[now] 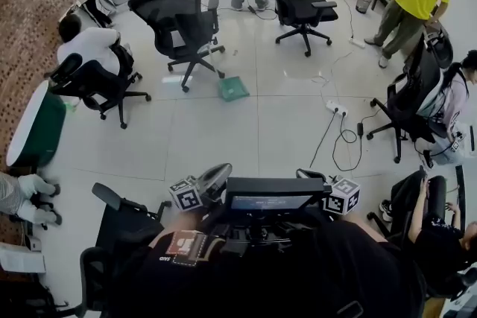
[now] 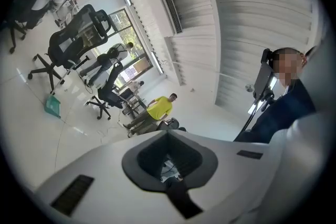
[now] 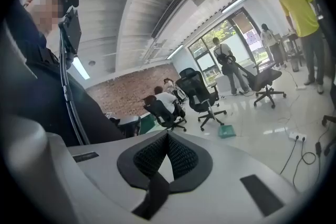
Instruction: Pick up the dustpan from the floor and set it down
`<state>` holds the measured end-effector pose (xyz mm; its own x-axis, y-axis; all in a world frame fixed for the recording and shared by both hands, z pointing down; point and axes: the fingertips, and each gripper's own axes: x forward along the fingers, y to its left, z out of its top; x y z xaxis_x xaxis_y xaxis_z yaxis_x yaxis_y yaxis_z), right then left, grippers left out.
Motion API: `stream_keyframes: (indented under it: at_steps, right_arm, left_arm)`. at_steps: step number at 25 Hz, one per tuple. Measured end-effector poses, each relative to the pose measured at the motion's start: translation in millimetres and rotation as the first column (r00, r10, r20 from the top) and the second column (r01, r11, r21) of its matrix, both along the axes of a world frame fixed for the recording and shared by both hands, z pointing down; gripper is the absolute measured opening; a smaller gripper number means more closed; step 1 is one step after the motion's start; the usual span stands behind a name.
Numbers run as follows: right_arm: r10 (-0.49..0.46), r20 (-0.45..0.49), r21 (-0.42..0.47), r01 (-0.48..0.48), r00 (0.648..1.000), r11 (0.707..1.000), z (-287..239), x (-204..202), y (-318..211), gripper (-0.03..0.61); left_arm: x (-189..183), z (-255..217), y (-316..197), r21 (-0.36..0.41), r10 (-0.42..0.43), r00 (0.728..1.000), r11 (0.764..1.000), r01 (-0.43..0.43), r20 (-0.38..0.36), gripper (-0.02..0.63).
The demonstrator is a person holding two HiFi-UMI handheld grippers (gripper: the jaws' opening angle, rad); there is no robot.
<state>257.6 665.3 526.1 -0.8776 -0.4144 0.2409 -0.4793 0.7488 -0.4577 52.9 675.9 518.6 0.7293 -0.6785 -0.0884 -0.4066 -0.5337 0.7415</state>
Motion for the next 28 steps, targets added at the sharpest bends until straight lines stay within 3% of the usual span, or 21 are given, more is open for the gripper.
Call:
stream_keyframes:
  at_steps: [6, 11, 19, 23, 28]
  right_arm:
    - [0.035, -0.048, 0.030, -0.033, 0.998, 0.999, -19, -146, -62, 0.009]
    - [0.048, -0.077, 0.039, -0.045, 0.996, 0.998, -23, -225, -106, 0.009]
    - [-0.011, -0.088, -0.012, 0.010, 0.996, 1.000, -7, -270, -193, 0.009]
    - [-0.081, -0.058, 0.012, 0.082, 0.995, 0.997, 7, -256, -273, 0.009]
    - [-0.190, -0.011, 0.038, 0.190, 0.982, 0.981, -9, -222, -403, 0.009]
  left_arm:
    - [-146, -11, -78, 0.033, 0.045, 0.999, 0.998, -0.044, -0.013, 0.009]
    - [-221, -7, -122, 0.032, 0.089, 0.996, 0.996, -0.088, -0.009, 0.009]
    - [-267, 12, -195, -0.015, 0.010, 1.000, 1.000, -0.011, -0.028, 0.009]
    - [-260, 15, -255, -0.008, -0.090, 0.996, 0.996, 0.090, 0.003, 0.009]
    - [-235, -9, -359, 0.018, -0.255, 0.967, 0.967, 0.255, 0.003, 0.009]
